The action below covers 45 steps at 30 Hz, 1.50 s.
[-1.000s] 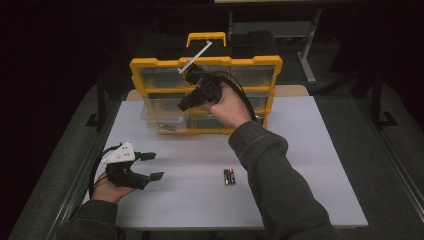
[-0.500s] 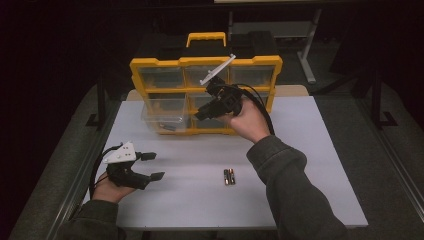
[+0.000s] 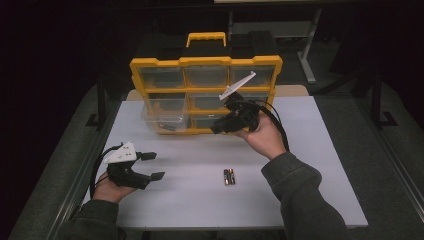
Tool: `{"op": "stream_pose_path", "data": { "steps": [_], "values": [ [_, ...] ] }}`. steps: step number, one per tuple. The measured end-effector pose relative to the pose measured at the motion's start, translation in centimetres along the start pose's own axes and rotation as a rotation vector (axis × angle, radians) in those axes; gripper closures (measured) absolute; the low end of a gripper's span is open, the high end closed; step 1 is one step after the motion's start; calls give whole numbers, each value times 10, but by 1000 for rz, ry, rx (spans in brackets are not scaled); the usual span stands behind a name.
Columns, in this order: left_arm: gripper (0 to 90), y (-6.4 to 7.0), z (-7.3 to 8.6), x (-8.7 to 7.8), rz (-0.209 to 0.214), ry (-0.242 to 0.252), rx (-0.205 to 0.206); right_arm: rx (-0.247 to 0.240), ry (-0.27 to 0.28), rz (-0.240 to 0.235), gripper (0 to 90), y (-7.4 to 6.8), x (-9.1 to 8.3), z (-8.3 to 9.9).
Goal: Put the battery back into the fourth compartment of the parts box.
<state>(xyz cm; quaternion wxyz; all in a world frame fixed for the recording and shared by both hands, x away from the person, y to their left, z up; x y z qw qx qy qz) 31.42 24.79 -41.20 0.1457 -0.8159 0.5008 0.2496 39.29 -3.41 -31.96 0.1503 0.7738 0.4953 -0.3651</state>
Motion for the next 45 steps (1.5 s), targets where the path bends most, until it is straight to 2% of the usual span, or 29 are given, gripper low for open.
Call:
{"op": "stream_pose_path", "data": {
  "steps": [2,4,10,16,23,28,32,35,45],
  "values": [
    [253,0,0,0,-1,1,-1,-5,-2,3,686,0,3,7],
    [253,0,0,-1,-3,3,-4,22,-10,2,680,-3,6,14],
    [252,-1,0,0,-3,0,5,45,-35,1,672,-5,18,34],
    [252,1,0,0,1,1,-14,79,-58,5,666,-7,27,51],
    [252,1,0,0,0,1,-10,83,-83,18,652,-8,34,69],
    [251,1,0,0,0,1,-12,104,-106,25,618,-9,39,82],
    [252,0,0,0,-2,-6,2,118,-116,31,592,-9,43,93],
    [252,1,1,-1,0,-12,-12,131,-131,35,580,-10,47,101],
    [252,1,1,0,0,-2,-14,163,-186,56,549,-10,63,125]
  ]
}}
Point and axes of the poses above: each handheld gripper's, and its own axes: x roughly forward along the jaws, z roughly out of its underside, y roughly to its right, the point moved 5 cm from there along x, roughly forward along the jaws, and after that the axes turned 2 degrees about z, right-handed, at the moved point
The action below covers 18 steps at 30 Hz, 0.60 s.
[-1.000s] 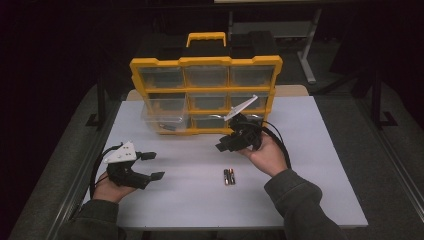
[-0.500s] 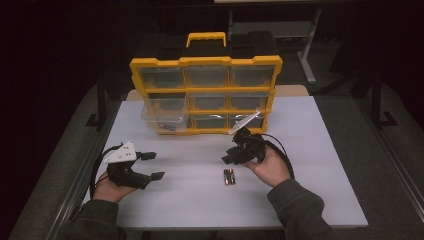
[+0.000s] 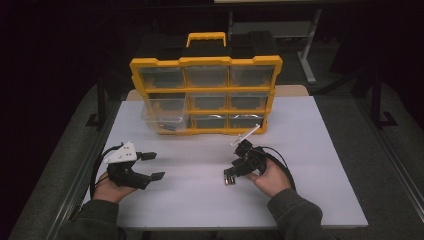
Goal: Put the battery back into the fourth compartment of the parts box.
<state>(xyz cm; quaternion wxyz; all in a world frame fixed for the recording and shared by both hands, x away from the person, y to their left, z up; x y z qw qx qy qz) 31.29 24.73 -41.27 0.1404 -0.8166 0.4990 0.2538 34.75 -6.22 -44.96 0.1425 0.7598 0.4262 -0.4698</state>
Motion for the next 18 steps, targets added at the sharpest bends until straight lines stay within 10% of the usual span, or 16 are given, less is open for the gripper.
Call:
{"op": "stream_pose_path", "data": {
  "steps": [18],
  "values": [
    [251,1,0,-1,5,-4,9,35,-70,71,669,1,15,18]
  ]
}}
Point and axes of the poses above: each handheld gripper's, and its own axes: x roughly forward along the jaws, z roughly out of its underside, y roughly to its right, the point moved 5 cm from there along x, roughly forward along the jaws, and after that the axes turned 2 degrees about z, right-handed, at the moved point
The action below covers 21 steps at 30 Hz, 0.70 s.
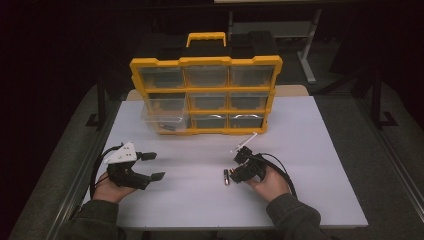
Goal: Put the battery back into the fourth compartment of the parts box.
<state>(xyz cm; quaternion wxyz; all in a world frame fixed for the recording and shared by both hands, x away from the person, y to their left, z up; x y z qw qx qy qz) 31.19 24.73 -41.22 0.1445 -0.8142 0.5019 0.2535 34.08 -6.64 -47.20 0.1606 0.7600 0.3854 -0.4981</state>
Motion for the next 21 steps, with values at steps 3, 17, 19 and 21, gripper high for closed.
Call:
{"op": "stream_pose_path", "data": {
  "steps": [3,17,19,21],
  "values": [
    [251,0,0,0,0,-1,1,0,3,25,706,-1,0,1],
    [251,0,0,-1,-1,3,2,33,22,-2,759,5,0,2],
    [251,0,0,-1,-1,5,3,27,24,-4,759,5,0,2],
    [251,0,0,-1,-1,4,1,22,25,-7,759,5,-1,2]
  ]
}}
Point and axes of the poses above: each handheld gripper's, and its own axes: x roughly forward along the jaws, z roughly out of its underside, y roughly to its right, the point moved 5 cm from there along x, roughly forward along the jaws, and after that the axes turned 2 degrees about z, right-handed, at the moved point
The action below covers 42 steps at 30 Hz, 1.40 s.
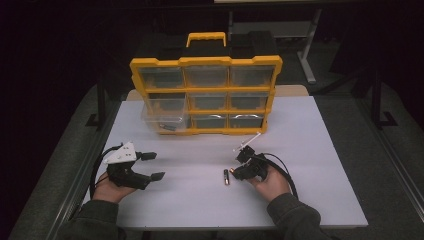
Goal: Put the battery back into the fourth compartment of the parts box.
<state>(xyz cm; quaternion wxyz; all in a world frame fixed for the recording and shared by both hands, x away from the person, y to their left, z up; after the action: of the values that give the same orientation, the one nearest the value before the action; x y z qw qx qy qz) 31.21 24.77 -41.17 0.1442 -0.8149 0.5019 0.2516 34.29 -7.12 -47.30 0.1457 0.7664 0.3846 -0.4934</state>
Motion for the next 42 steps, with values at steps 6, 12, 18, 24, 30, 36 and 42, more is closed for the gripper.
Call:
{"op": "stream_pose_path", "data": {
  "steps": [6,12,18,24,30,36,42],
  "values": [
    [251,0,0,0,-1,3,-3,2,12,-12,760,1,-3,-2],
    [251,0,0,0,-1,1,-5,-5,43,-20,760,3,-13,-6],
    [251,0,0,-1,-1,-6,2,-12,71,-31,760,6,-25,-10],
    [251,0,0,0,-1,-2,0,-23,78,-54,760,7,-31,-15],
    [251,0,0,0,-2,0,-5,-21,84,-72,760,10,-34,-18],
    [251,1,0,0,-2,10,-14,-34,86,-80,760,10,-39,-24],
    [251,0,-1,-1,-3,7,-9,-45,91,-78,760,11,-45,-30]
  ]
}}
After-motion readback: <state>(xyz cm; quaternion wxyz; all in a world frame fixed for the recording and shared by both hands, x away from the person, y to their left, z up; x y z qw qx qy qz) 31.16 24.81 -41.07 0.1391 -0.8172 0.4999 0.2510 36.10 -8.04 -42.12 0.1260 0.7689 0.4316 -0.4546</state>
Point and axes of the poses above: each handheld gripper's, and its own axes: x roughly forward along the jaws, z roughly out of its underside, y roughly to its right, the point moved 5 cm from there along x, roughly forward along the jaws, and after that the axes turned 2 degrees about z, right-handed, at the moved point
